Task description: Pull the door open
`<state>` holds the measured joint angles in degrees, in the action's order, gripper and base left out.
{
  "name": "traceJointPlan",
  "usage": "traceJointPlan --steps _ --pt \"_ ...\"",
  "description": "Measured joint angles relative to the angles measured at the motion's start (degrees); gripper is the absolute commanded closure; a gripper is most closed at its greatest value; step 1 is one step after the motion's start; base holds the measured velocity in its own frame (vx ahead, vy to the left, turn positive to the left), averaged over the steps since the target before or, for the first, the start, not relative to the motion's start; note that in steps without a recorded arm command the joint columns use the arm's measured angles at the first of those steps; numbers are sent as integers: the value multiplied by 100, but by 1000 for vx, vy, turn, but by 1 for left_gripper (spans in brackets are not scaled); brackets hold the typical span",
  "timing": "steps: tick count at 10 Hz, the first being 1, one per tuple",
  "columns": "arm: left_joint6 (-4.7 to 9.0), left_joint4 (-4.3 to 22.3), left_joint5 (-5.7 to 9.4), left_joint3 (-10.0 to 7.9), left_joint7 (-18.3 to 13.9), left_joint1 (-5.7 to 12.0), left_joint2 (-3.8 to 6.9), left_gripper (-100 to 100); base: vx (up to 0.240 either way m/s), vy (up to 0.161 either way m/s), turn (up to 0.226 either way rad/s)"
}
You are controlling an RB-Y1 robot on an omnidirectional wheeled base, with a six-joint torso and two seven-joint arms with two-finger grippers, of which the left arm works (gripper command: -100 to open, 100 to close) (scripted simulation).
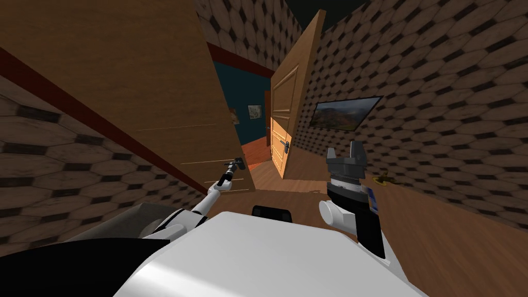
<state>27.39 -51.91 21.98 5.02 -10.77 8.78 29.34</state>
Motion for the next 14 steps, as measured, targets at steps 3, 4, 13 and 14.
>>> traceJointPlan --steps 3,4,13,14 --pt "69 -126 11 191 -135 -114 129 100 -152 56 -76" --pt "93 -170 17 260 -186 -155 173 100 -199 105 -108" --pt "360 -524 72 797 -570 -445 602 100 -172 58 -80" --pt "438 -523 77 896 -634 -460 663 100 -183 115 -101"
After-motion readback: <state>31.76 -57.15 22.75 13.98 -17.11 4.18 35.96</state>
